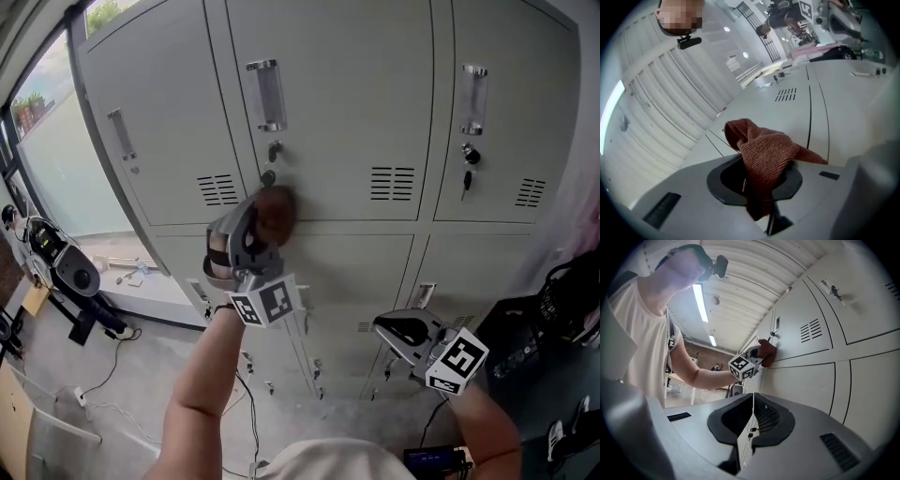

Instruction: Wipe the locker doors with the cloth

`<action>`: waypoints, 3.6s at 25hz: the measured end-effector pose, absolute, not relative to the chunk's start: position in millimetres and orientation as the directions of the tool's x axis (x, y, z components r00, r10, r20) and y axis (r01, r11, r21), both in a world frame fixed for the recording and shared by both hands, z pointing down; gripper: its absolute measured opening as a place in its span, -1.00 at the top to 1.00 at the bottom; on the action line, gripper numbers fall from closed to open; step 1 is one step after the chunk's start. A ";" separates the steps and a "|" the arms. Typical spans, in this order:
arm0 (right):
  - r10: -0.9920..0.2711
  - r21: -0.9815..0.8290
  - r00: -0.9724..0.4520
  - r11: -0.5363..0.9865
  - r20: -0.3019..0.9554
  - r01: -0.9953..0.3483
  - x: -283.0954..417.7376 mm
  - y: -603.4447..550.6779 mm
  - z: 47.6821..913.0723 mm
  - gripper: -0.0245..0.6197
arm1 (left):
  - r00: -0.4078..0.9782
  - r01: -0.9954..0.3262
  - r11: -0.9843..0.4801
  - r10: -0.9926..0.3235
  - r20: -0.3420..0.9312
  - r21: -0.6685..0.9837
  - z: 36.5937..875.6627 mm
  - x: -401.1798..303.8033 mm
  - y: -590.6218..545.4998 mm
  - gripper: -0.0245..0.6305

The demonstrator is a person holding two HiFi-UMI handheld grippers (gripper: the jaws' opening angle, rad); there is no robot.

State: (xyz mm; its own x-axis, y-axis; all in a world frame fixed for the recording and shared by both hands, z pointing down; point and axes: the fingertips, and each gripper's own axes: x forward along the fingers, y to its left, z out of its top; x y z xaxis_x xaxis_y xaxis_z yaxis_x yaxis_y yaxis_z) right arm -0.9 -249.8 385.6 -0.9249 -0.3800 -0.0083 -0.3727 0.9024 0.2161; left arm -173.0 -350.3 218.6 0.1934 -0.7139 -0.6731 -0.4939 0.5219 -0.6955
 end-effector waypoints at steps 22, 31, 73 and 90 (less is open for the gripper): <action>-0.483 0.205 -0.875 0.853 -0.037 -0.479 42.7 -231.4 383.7 0.87 | 0.214 -0.637 0.348 -0.777 -0.592 -0.687 199.3 -44.8 -358.0 0.71; -0.527 0.189 -0.849 0.831 -0.034 -0.523 67.8 -220.1 393.1 0.87 | 0.422 -0.697 0.073 -0.763 -0.490 -0.714 181.9 71.0 -359.3 0.71; -0.449 0.156 -0.893 0.883 0.006 -0.443 24.6 -237.0 410.9 0.87 | 0.003 -0.763 0.399 -0.785 -0.620 -0.509 203.3 -137.5 -358.0 0.71; -0.519 0.152 -0.854 0.842 -0.031 -0.517 69.1 -232.6 401.2 0.87 | 0.348 -0.713 0.177 -0.750 -0.562 -0.678 124.3 54.8 -358.9 0.71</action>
State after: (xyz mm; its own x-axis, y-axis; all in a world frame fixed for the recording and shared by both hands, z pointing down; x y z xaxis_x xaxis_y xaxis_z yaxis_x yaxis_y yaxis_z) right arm 69.1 -232.6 401.2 -0.8542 -0.5190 -0.0311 -0.5172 0.8422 0.1520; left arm 54.8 -358.9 124.3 0.3484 -0.7503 -0.5618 -0.7132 0.1768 -0.6783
